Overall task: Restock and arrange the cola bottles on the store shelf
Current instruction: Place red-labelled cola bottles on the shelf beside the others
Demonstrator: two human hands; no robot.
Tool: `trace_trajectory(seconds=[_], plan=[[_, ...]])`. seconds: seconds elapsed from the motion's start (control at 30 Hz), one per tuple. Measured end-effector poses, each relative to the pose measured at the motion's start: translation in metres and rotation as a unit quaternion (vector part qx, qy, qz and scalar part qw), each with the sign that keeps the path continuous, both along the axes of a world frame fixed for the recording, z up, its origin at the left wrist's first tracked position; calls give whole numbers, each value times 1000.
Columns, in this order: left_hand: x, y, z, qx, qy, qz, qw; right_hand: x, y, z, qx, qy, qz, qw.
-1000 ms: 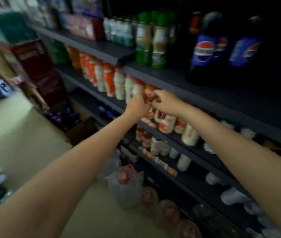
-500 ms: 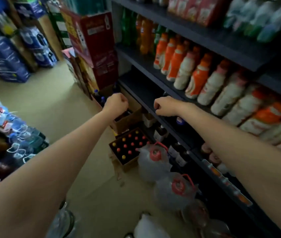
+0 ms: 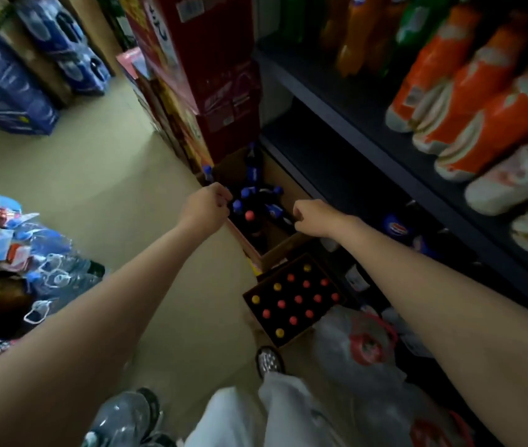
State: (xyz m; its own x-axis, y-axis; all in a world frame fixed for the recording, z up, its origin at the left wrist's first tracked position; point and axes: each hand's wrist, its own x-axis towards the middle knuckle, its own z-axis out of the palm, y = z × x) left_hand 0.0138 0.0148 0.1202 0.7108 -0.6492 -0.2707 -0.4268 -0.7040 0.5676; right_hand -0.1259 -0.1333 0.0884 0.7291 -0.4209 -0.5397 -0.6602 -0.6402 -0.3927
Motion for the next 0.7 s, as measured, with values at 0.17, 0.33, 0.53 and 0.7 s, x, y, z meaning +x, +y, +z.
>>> trace_trajectory(seconds=[0.17,0.33,0.53,0.7], plan=[[62,-35,-67,38,23,-27,999,55,-26,-79,15,35,5,999],[109,-61,-138,94,16,-118,988,107,-44,-151,-2,66,65,996],[164,-85,-201,143,1,-183,973,179,-38,-240,-2,84,120,989],[186,-104,-240,185,10,-243,952,190,-23,-298,-56,49,72,995]])
